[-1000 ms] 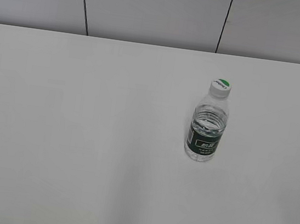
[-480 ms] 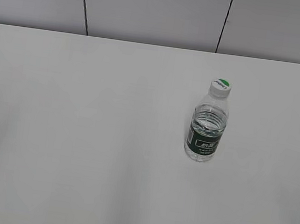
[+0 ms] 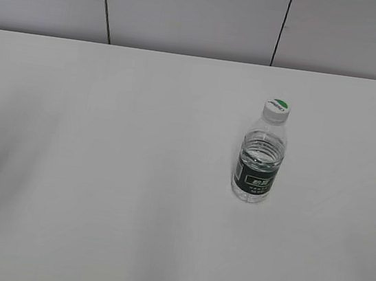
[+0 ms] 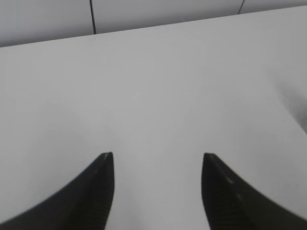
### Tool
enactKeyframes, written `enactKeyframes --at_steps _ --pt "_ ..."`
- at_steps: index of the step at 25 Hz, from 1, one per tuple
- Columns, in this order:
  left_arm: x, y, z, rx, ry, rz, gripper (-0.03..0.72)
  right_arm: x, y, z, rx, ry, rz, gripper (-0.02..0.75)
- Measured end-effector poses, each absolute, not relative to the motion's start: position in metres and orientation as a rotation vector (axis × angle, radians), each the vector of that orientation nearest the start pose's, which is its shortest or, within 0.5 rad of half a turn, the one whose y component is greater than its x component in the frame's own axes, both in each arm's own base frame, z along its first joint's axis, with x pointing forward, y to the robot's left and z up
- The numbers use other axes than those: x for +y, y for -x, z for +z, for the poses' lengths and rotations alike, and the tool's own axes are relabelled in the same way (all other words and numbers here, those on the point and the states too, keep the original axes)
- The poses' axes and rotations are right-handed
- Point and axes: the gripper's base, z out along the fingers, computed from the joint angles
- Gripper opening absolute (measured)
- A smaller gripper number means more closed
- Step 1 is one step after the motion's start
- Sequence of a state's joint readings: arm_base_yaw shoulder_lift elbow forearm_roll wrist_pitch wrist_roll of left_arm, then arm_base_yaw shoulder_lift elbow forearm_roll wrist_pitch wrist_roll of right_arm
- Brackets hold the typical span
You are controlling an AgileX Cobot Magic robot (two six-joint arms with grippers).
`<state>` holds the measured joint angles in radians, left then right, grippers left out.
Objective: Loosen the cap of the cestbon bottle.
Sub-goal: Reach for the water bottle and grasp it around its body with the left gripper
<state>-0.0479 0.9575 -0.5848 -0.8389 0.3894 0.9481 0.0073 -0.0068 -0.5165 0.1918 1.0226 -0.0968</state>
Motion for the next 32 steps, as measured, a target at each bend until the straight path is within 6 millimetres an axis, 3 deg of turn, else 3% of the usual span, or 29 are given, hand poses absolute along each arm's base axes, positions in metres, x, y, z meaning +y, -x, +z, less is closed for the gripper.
enactKeyframes --at_steps 5,15,20,28,32 --pt "-0.052 -0.215 0.255 2.083 -0.556 -0.241 0.447 0.015 0.007 0.286 1.97 0.11 0.169 0.59" --pt "-0.073 -0.244 0.217 2.084 -0.66 -0.293 0.449 0.015 0.007 0.286 1.969 0.11 0.169 0.59" --pt "-0.084 -0.249 0.202 1.965 -0.965 -0.302 0.449 0.015 0.007 0.286 1.969 0.11 0.169 0.59" --pt "-0.101 -0.256 0.171 1.893 -1.151 -0.493 0.45 0.015 0.007 0.286 1.969 0.11 0.169 0.59" --pt "-0.11 -0.277 0.162 1.861 -1.172 -0.569 0.475 0.015 0.007 0.286 1.969 0.11 0.169 0.59"
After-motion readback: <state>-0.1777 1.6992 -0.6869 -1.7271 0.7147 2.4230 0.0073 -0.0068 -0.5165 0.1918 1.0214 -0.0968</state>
